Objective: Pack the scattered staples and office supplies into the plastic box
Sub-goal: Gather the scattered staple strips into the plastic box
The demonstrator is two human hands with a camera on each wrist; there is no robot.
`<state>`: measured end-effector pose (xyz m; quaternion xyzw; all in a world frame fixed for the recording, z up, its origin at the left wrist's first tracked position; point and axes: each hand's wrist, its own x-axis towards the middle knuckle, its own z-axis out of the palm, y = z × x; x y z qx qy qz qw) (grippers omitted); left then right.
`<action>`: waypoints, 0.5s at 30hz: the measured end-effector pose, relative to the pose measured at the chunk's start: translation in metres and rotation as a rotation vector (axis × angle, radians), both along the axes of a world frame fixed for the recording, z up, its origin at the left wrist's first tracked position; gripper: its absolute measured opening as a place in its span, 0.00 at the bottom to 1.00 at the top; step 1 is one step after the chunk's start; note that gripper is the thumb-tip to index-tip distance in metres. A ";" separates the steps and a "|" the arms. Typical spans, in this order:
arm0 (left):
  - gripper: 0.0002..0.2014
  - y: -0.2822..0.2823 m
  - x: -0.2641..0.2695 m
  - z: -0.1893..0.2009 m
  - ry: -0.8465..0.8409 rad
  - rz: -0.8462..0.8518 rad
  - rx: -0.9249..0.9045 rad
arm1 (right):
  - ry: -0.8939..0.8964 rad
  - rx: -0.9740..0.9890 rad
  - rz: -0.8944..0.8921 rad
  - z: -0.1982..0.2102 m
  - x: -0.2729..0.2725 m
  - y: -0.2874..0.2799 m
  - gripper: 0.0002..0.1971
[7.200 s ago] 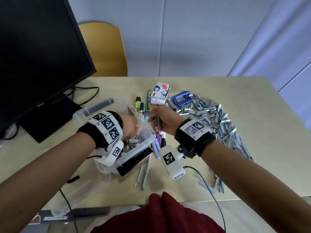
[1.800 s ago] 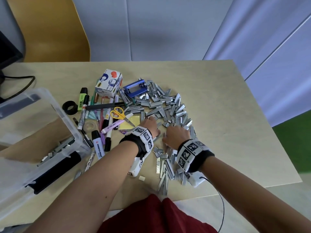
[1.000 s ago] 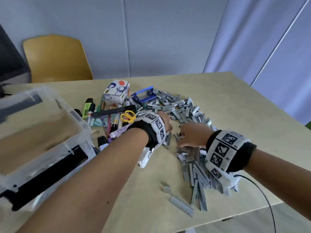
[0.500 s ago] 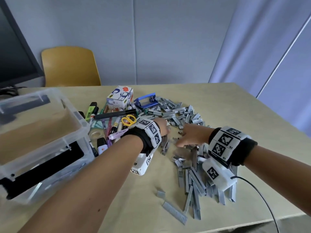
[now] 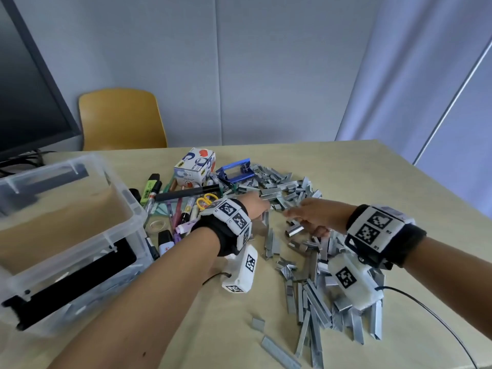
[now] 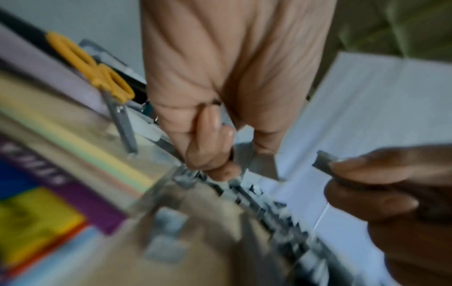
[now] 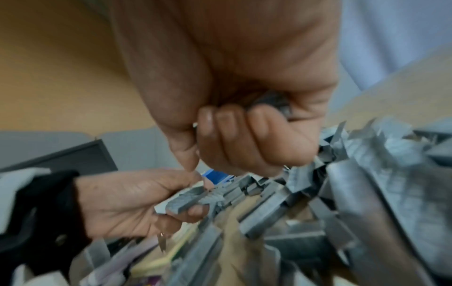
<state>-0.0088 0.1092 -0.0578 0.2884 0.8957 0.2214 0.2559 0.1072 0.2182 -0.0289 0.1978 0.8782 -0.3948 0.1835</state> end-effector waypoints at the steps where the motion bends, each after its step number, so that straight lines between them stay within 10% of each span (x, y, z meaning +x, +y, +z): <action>1: 0.18 -0.001 -0.001 0.003 -0.096 0.040 0.070 | 0.051 -0.063 -0.031 0.003 -0.001 0.001 0.21; 6: 0.16 -0.013 -0.002 0.049 -0.365 0.118 0.420 | 0.319 -0.322 -0.176 0.037 -0.020 -0.013 0.21; 15: 0.14 -0.139 -0.004 0.189 0.013 0.142 0.680 | 0.547 -0.746 -0.093 0.102 -0.064 -0.114 0.16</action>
